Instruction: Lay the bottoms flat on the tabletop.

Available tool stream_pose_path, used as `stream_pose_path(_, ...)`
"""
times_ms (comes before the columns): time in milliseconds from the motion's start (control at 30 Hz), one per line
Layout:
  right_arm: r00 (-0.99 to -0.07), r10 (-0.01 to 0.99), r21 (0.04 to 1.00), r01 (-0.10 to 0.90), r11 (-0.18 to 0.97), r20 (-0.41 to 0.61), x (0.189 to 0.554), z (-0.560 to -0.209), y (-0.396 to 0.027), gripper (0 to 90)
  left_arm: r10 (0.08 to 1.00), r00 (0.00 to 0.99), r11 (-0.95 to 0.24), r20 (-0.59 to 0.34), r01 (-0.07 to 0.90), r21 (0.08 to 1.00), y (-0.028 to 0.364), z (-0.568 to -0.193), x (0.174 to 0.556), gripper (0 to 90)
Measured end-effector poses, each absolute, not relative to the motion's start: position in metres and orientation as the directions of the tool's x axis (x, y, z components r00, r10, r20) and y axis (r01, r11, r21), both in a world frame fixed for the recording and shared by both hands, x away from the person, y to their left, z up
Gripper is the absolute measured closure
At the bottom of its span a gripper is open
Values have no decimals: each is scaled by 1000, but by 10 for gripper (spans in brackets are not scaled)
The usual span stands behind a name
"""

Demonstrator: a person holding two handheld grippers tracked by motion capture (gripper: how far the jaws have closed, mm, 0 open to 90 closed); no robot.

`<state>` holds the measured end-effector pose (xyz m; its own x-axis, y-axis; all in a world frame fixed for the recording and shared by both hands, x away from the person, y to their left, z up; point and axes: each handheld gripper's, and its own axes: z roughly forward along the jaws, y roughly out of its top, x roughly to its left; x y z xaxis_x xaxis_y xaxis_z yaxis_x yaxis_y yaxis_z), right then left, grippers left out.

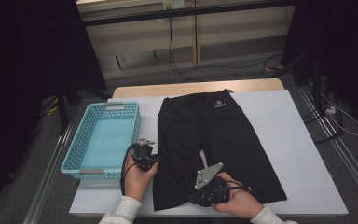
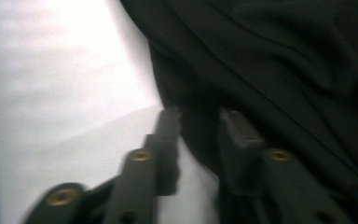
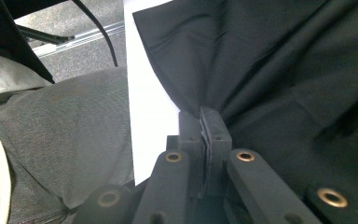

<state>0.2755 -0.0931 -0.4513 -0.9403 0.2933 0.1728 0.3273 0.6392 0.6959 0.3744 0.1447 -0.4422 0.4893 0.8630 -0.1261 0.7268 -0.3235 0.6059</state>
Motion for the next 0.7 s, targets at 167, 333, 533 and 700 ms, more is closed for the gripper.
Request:
stream_pose_path(167, -940, 294, 698, 327, 637, 171, 275, -451, -92, 891, 850, 491, -302, -192, 751, 587, 142, -442, 375, 890)
stream_pose_path(333, -941, 291, 702, 326, 634, 173, 275, -452, -92, 891, 860, 471, -282, -199, 761, 584, 149, -432, 377, 900)
stream_pose_path(533, -934, 303, 705, 343, 621, 187, 275, -453, -92, 891, 870, 450, -246, -201, 749, 615, 160, -416, 376, 900)
stream_pose_path(700, -936, 299, 706, 340, 621, 187, 274, -452, -92, 891, 872, 438, -228, -217, 757, 613, 163, -416, 376, 900)
